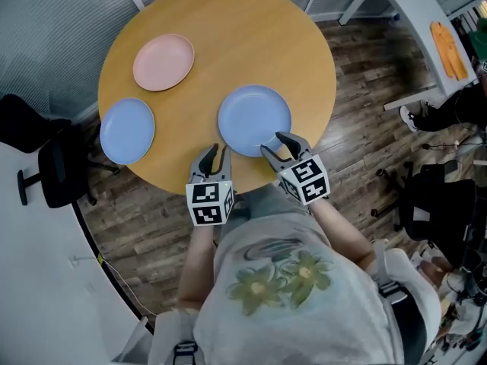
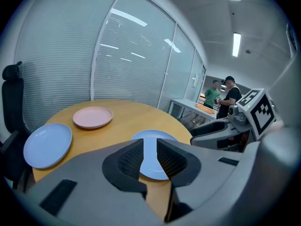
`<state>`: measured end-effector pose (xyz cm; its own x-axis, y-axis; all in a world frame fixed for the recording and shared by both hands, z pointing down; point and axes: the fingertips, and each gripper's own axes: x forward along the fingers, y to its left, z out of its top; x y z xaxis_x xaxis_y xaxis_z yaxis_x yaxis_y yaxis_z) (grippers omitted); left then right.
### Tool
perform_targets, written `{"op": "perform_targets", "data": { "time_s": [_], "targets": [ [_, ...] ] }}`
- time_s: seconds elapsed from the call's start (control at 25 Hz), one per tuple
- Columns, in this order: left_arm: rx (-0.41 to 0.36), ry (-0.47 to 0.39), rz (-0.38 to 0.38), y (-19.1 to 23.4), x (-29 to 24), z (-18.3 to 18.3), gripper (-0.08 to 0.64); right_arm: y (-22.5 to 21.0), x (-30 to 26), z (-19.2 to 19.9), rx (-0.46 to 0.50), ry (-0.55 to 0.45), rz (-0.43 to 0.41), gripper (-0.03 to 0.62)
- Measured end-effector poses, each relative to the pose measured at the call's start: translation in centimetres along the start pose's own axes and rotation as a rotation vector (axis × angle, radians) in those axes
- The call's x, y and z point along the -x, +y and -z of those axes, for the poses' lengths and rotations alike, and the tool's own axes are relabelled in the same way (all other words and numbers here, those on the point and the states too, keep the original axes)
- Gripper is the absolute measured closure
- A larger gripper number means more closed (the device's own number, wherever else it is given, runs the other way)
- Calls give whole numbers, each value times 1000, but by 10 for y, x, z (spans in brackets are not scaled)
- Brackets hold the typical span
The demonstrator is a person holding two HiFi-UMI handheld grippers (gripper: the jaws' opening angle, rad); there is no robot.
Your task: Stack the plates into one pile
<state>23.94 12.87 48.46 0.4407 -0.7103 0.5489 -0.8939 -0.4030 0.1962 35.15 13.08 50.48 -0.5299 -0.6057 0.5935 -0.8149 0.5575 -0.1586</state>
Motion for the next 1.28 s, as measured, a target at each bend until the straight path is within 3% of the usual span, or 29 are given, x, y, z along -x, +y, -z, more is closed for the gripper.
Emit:
{"op": "perform_targets", "data": {
  "time_s": [0.4,0.64,0.88,1.0,1.28],
  "targets": [
    [13,156,-14,31,-94,3,370,-94,-57,11,-48,121,48,393],
    [-65,244,-46,47,-132,20,357,-130,-90,26,-57,192,78,393],
    [-51,318,-100,68,-154,41,356,-154,-107,40,-58,267,113,393],
    [-31,366,-96,76,-163,54,356,-163,-113,48,-51,308,143,393],
    [-14,479,-76,82,-183,80,362,-178,-124,75,-134,389,185,393]
  ]
}}
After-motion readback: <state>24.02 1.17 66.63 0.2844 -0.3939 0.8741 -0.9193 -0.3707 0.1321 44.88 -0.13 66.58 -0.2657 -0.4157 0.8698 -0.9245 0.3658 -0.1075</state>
